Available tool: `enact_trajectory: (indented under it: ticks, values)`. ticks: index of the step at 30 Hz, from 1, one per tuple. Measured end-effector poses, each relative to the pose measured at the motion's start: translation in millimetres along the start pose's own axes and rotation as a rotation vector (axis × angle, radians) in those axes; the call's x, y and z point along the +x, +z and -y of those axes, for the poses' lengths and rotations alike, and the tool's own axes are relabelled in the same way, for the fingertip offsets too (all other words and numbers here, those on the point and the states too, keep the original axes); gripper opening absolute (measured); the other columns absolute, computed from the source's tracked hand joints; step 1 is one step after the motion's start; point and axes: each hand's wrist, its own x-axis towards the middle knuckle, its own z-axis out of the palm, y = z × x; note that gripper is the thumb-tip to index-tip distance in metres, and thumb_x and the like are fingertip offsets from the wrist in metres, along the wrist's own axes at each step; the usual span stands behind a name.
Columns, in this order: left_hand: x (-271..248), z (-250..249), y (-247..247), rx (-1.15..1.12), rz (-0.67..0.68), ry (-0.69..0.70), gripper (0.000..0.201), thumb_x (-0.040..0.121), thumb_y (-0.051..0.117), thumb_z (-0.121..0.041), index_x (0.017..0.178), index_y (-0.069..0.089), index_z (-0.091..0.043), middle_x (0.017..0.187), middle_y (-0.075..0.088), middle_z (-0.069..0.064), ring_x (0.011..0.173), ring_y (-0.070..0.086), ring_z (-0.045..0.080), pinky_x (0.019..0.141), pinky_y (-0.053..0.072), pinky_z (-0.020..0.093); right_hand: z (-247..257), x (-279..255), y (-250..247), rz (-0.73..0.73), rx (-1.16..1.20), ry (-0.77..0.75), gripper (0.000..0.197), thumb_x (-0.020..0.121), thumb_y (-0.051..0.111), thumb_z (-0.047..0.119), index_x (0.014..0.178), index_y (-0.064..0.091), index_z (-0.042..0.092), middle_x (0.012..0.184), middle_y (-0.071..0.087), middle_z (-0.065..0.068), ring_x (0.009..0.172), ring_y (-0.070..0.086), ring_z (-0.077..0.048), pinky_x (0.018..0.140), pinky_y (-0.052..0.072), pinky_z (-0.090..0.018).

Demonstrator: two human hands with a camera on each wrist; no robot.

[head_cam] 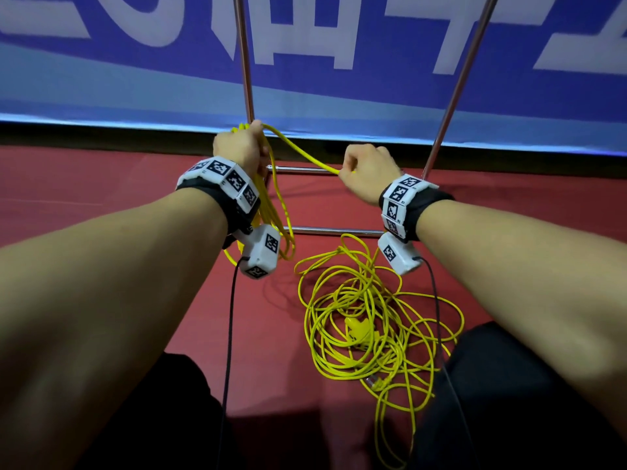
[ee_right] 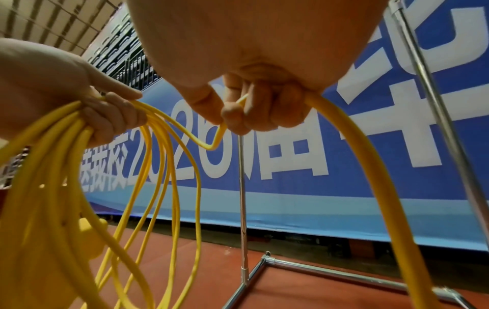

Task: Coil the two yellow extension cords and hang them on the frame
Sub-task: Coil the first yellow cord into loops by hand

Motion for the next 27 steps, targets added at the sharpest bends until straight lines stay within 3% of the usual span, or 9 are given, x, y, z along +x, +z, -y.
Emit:
enact_trajectory:
  ticks: [6,9,11,14,16,18,23,25,27]
  values:
    - [-11,6,3,0.171,0.030,0.113,0.032,0.087,0.076,-0.030,0.065,0.065,-0.009,0.058,0.063,0.003,0.040,0.053,0.010,0.044,0.042,0.020,32,-13,1,0.072,-0.018,-0.263,0.022,0.072,0.061,0.042,0.060,0.053,0.025,0.063,0.058,0.008,0.074,0.054,-0.021,0.072,0.048,-0.034]
    - [-20,7,9,0.194,0.065,0.126,0.029,0.086,0.078,-0.029,0.076,0.066,-0.004,0.059,0.064,0.003,0.042,0.058,0.005,0.044,0.047,0.019,49,-11,4,0.011,0.274,-0.339,0.020,0.067,0.059,0.031,0.053,0.049,0.022,0.048,0.047,0.010,0.053,0.044,-0.007,0.059,0.039,-0.027]
    - [-26,7,12,0.195,0.116,0.114,0.032,0.086,0.078,-0.029,0.070,0.065,-0.004,0.052,0.064,0.000,0.042,0.059,0.007,0.046,0.049,0.021,57,-8,1,-0.061,0.459,-0.321,0.017,0.070,0.057,0.021,0.054,0.052,0.020,0.046,0.043,0.010,0.048,0.037,-0.005,0.055,0.032,-0.024]
    - [-34,4,13,0.310,0.169,0.113,0.043,0.088,0.076,-0.035,0.059,0.057,-0.010,0.039,0.056,-0.005,0.031,0.049,0.005,0.037,0.040,0.017,59,-5,-2,-0.092,0.680,-0.269,0.010,0.071,0.056,0.013,0.061,0.059,0.012,0.047,0.050,0.012,0.048,0.043,-0.001,0.054,0.036,-0.020]
    - [-35,3,13,0.323,0.218,0.120,0.042,0.088,0.075,-0.038,0.063,0.060,-0.008,0.043,0.061,-0.003,0.032,0.052,0.006,0.037,0.039,0.017,56,0,-3,-0.098,0.791,-0.239,0.012,0.071,0.058,0.003,0.068,0.059,0.015,0.053,0.058,0.011,0.051,0.054,-0.006,0.054,0.046,-0.026]
    - [-34,5,14,0.264,0.255,0.121,0.034,0.091,0.073,-0.033,0.076,0.066,-0.004,0.050,0.066,-0.001,0.041,0.060,0.006,0.043,0.044,0.019,50,3,-2,-0.124,0.820,-0.214,0.018,0.072,0.063,0.001,0.073,0.059,0.018,0.062,0.061,0.000,0.060,0.059,-0.017,0.062,0.053,-0.041]
    - [-35,4,21,0.150,0.311,0.066,0.029,0.099,0.063,-0.025,0.081,0.067,-0.003,0.059,0.070,0.004,0.054,0.069,0.014,0.052,0.054,0.026,37,3,5,-0.152,0.764,-0.131,0.015,0.079,0.075,0.020,0.080,0.060,0.020,0.072,0.066,-0.001,0.065,0.064,-0.013,0.071,0.058,-0.041]
    - [-35,3,22,0.122,0.326,0.050,0.029,0.099,0.063,-0.026,0.081,0.068,-0.003,0.064,0.071,0.006,0.059,0.070,0.017,0.055,0.055,0.027,31,2,4,-0.171,0.690,-0.018,0.031,0.073,0.079,0.045,0.077,0.060,0.020,0.066,0.065,-0.002,0.059,0.062,-0.015,0.068,0.059,-0.046]
    - [-37,3,22,0.113,0.363,0.052,0.024,0.096,0.067,-0.023,0.083,0.070,-0.003,0.069,0.072,0.007,0.062,0.070,0.017,0.057,0.056,0.027,26,0,1,-0.148,0.608,0.109,0.048,0.070,0.078,0.062,0.071,0.059,0.018,0.056,0.064,0.001,0.050,0.060,-0.013,0.068,0.059,-0.041]
